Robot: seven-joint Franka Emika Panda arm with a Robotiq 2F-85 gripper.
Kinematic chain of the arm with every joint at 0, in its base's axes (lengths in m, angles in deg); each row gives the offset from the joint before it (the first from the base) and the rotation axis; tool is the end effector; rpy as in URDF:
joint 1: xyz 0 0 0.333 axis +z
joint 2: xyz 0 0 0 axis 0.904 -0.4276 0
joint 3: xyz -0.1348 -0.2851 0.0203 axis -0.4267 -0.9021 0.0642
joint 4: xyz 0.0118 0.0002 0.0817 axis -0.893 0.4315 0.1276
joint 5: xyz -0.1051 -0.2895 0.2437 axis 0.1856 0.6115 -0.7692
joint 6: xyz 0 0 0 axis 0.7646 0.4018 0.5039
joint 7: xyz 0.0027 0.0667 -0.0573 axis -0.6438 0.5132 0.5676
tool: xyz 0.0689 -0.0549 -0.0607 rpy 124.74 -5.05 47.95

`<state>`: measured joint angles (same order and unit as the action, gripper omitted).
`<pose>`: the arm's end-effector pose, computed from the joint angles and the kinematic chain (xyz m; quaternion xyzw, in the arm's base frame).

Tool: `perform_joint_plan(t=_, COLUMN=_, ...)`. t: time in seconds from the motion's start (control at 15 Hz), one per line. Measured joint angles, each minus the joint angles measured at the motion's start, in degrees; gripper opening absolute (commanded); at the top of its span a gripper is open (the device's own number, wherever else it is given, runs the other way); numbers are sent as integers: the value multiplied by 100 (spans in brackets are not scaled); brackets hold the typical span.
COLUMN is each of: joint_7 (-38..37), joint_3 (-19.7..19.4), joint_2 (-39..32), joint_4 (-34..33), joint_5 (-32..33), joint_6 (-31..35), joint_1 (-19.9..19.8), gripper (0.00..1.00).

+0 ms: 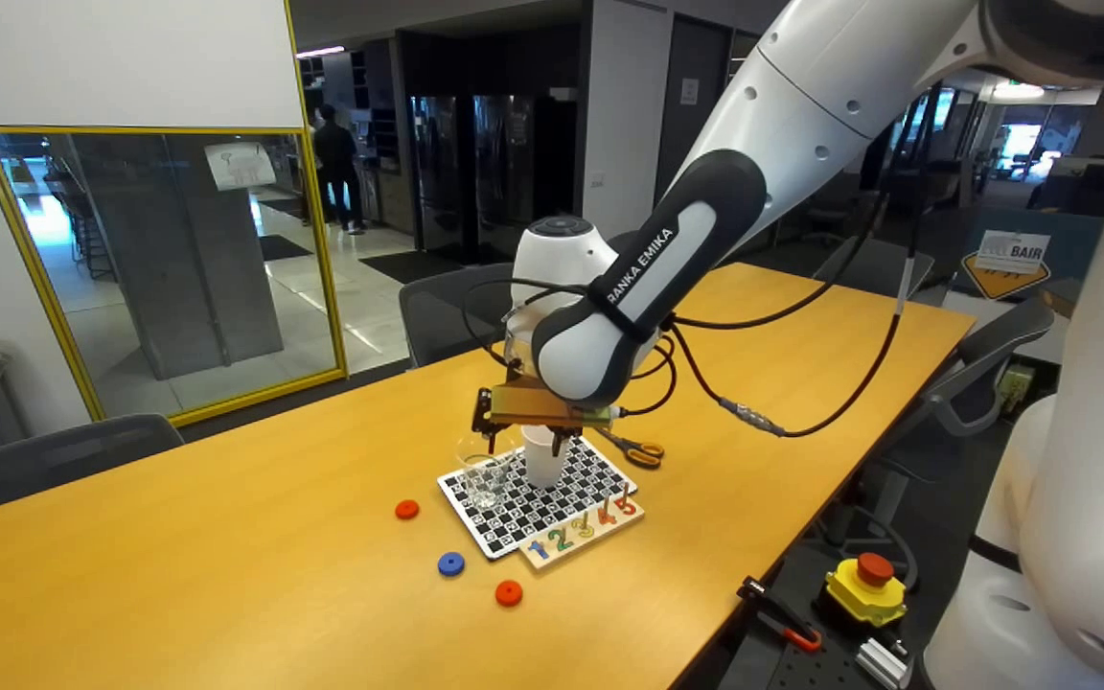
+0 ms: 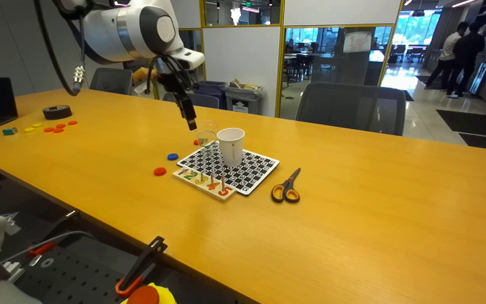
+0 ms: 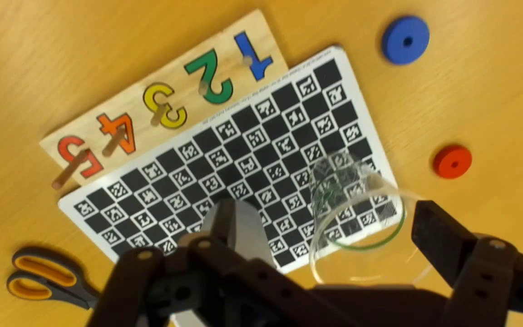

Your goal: Pick the rings and put them in the cup

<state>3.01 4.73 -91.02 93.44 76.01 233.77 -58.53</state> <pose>0.5015 0.0397 0.2866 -0.9304 0.3460 -0.1205 0.0066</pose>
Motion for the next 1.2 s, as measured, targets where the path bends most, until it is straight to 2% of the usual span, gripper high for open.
perform_joint_plan(t=0.27, joint_7=637, joint_3=452, joint_2=41, joint_4=336, joint_5=-818, joint_6=-5, joint_1=12, gripper=100)
perform_joint_plan(t=0.53, joint_7=1293, joint_3=707, joint_2=-442, joint_4=299, joint_5=-1602, joint_6=-1, joint_1=15, gripper=100)
perform_joint_plan(t=0.87, joint_7=1360, joint_3=689, joint_2=-1240, joint_4=-5, joint_5=-1669, joint_6=7, joint_1=51, gripper=100)
perform_joint_plan(t=1.2, joint_7=1359, joint_3=631, joint_2=-1676, joint_4=-277, joint_5=-1669, joint_6=18, joint_1=139, gripper=100)
